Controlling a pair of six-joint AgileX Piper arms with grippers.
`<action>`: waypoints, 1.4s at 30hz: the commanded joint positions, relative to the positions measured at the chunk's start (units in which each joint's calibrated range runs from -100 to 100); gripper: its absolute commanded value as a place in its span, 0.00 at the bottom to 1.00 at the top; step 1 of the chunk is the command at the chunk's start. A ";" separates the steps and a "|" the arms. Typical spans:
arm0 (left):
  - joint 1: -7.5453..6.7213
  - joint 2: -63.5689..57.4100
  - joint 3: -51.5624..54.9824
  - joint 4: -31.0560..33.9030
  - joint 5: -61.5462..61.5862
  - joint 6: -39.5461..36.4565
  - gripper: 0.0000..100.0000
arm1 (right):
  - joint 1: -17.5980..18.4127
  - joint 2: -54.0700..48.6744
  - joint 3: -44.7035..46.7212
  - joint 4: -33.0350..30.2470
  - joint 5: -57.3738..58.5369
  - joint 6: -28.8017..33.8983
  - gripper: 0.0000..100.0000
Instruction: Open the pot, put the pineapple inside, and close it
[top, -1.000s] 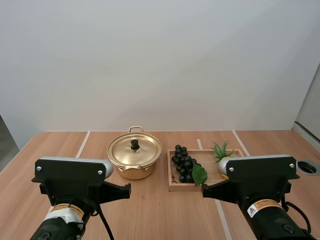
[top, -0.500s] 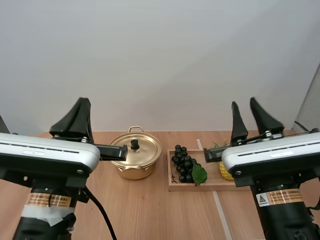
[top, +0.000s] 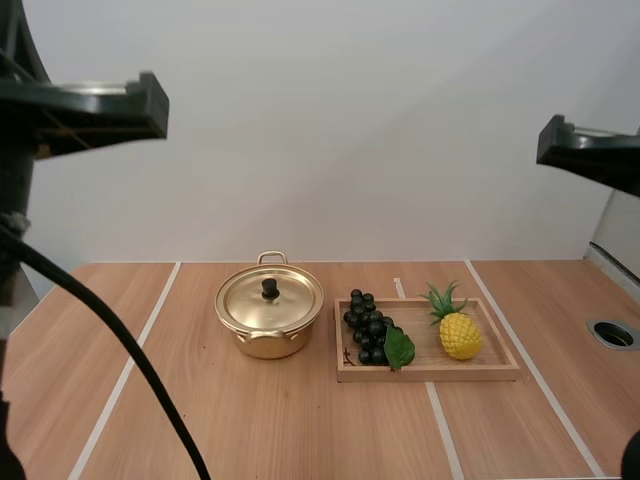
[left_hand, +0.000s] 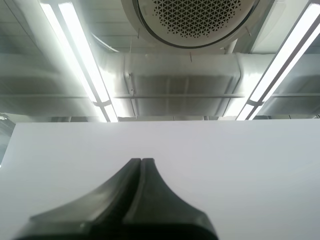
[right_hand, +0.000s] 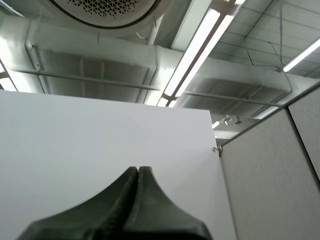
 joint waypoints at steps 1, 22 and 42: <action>-0.20 5.00 -9.77 -1.27 6.32 1.74 0.00 | -0.23 3.03 -11.03 1.08 15.87 -3.18 0.00; 2.17 37.13 -50.33 3.99 70.92 -0.97 0.00 | -7.69 30.66 -39.40 -2.74 62.62 -0.17 0.00; 2.17 55.99 -50.33 10.94 96.63 -6.95 0.00 | -8.69 55.38 -48.26 -33.77 112.13 26.59 0.00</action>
